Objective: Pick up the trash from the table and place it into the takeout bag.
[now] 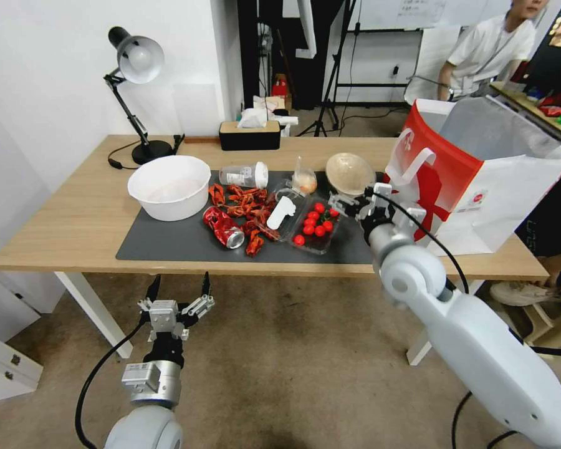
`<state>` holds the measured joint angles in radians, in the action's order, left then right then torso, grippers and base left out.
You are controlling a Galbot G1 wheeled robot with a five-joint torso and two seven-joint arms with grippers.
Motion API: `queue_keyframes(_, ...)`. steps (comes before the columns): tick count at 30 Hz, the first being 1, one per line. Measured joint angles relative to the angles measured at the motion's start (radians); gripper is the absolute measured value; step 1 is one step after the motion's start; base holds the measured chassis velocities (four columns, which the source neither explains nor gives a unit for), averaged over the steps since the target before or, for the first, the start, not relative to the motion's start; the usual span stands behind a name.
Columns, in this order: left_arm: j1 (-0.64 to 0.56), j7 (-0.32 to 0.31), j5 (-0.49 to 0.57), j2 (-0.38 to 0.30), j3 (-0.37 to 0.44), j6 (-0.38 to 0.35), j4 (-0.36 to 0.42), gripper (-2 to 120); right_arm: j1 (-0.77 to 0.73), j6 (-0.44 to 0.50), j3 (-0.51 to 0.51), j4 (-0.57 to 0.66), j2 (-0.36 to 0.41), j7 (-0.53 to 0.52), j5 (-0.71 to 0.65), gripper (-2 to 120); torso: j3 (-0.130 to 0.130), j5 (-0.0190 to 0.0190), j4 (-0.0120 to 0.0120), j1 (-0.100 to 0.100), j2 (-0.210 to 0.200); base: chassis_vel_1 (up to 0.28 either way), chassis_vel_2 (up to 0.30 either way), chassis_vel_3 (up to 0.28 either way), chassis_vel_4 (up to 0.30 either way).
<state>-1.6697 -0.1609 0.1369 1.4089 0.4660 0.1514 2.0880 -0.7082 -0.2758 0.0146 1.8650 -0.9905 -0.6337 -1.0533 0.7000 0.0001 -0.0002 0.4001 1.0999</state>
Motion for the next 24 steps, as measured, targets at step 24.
queue_keyframes(24,0.006,-0.003,0.004,-0.008,0.0,-0.002,-0.008,100,0.236,-0.081,0.028,-0.144,-0.096,-0.406,-0.514,100,0.0,0.0,0.0002,0.0,0.0,0.0,0.0,0.0,0.0)
